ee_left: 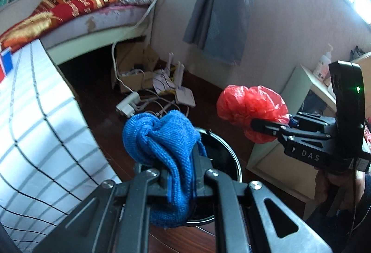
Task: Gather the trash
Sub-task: 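Carry the cloth and bag over the bucket and open both tools to drop them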
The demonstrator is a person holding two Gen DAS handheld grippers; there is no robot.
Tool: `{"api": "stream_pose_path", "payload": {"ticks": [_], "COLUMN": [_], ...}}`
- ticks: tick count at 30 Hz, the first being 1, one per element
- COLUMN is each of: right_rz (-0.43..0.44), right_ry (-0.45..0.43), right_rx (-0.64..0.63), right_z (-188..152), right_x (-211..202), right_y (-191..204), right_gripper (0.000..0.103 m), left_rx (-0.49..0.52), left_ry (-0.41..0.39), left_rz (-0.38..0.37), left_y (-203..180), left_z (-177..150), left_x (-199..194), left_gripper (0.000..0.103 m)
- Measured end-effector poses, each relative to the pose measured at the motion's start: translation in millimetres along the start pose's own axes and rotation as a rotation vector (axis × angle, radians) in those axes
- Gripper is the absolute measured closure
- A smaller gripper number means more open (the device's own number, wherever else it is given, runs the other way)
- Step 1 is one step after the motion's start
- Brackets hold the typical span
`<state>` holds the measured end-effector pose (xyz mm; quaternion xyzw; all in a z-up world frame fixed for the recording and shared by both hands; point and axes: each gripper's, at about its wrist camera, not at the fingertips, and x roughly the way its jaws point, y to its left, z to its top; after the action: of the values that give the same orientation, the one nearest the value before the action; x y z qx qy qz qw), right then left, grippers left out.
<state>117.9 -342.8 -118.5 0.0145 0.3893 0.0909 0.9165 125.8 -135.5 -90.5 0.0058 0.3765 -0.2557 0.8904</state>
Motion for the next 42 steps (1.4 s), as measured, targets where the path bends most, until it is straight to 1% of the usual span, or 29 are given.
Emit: {"api": "stream_pose_path", "payload": {"ticks": [3,9,11,15,17,18,19,20,21,23,24,25,27,29,31,35,38,42], "right_rz": [0.004,0.020,0.019,0.047,0.063,0.055,0.032,0.023,0.021,0.000,-0.005,-0.020,-0.042,-0.062,-0.071,-0.079,-0.076,-0.060], "right_ry": [0.016,0.088,0.101,0.147,0.184,0.200,0.213,0.247,0.276,0.299,0.300,0.295,0.289,0.278,0.265,0.237,0.207,0.169], "right_rx": [-0.023,-0.060,-0.064,-0.071,-0.081,-0.094,-0.097,-0.089,-0.083,-0.081,-0.080,-0.085,-0.093,-0.087,-0.082,-0.067,-0.073,-0.063], "right_z": [-6,-17,-19,-22,-26,-29,-33,-39,-43,-50,-51,-51,-50,-47,-44,-36,-29,-17], "right_x": [7,36,43,60,71,79,85,92,98,102,102,101,98,95,92,87,79,67], "right_y": [-4,-7,-8,-9,-8,-8,-9,-13,-16,-20,-21,-22,-23,-23,-23,-21,-12,2], "right_gripper": [0.074,0.074,0.074,0.074,0.073,0.070,0.049,0.008,0.000,0.000,0.000,0.000,0.000,0.000,0.000,0.000,0.000,0.000], "left_rx": [0.012,0.007,0.014,0.029,0.008,-0.013,-0.022,-0.035,-0.053,-0.066,-0.065,-0.061,-0.059,-0.062,-0.059,-0.069,-0.084,-0.104], "left_ry": [0.033,0.119,0.132,0.161,0.179,0.185,0.193,0.191,0.179,0.183,0.183,0.180,0.169,0.161,0.136,0.102,0.079,0.052], "left_rz": [-0.014,-0.040,-0.048,-0.068,-0.093,-0.074,-0.051,-0.032,-0.015,0.007,0.016,0.029,0.065,0.085,0.124,0.173,0.196,0.229], "left_y": [-4,-5,-6,-8,-4,0,3,5,9,13,13,14,15,18,21,31,38,47], "left_z": [-4,-11,-13,-15,-17,-20,-22,-24,-26,-30,-32,-33,-34,-34,-32,-32,-31,-31], "left_x": [13,44,47,56,63,67,69,69,67,63,62,60,55,52,45,29,21,1], "left_gripper": [0.091,0.091,0.091,0.090,0.083,0.060,0.031,0.024,0.019,0.017,0.007,0.004,0.004,0.004,0.004,0.004,0.003,0.003]}}
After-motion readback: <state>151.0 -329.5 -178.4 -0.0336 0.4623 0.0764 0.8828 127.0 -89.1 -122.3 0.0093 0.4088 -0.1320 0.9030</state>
